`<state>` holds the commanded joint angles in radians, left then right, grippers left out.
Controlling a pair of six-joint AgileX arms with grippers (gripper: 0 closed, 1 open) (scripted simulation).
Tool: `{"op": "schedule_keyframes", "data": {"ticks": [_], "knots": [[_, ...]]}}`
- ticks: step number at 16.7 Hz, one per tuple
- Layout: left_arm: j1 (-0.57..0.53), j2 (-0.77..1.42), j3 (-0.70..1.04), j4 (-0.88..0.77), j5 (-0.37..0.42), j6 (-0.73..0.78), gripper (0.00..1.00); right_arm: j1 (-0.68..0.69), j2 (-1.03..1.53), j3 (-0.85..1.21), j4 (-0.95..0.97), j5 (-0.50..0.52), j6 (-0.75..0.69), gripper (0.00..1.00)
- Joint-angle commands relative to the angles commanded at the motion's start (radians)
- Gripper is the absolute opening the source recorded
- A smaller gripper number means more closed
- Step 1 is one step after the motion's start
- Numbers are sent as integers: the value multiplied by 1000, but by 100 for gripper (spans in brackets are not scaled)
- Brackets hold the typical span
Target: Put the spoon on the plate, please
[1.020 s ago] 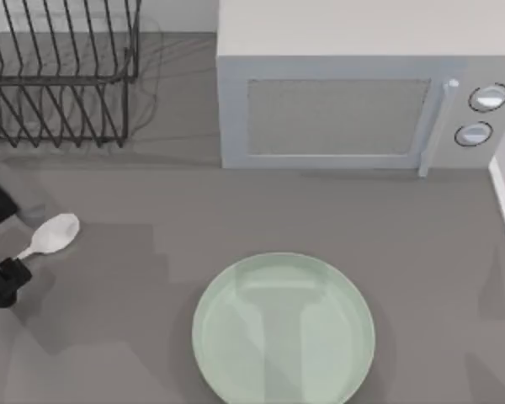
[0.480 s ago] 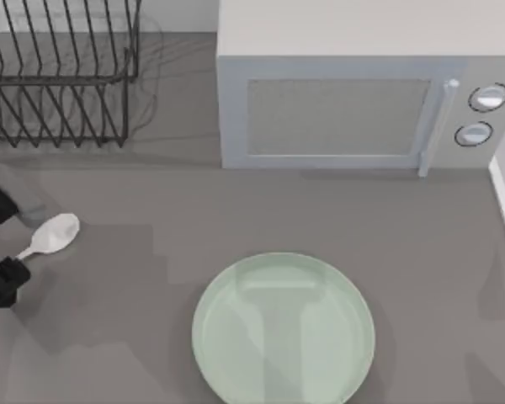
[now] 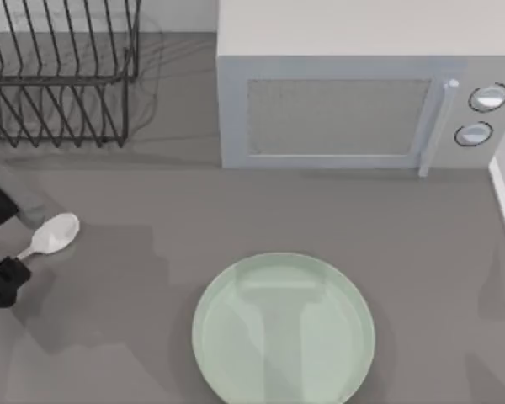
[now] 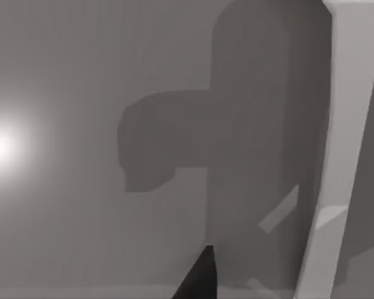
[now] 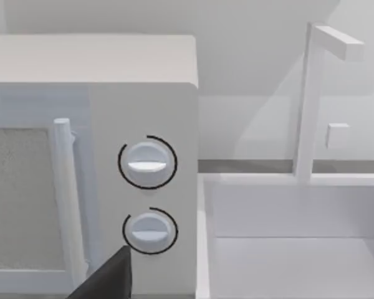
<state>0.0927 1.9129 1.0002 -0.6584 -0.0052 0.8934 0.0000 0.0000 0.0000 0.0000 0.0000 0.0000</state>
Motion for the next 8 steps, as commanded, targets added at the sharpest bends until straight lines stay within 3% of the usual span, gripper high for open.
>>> {"op": "schedule_keyframes", "data": {"ticks": [4,8], "knots": [[0,0,0,0,0,0,0,0,0,0,0,0,0,100],[-2,-77,53,-105,25,-16,0,0,0,0,0,0,0,100]]}}
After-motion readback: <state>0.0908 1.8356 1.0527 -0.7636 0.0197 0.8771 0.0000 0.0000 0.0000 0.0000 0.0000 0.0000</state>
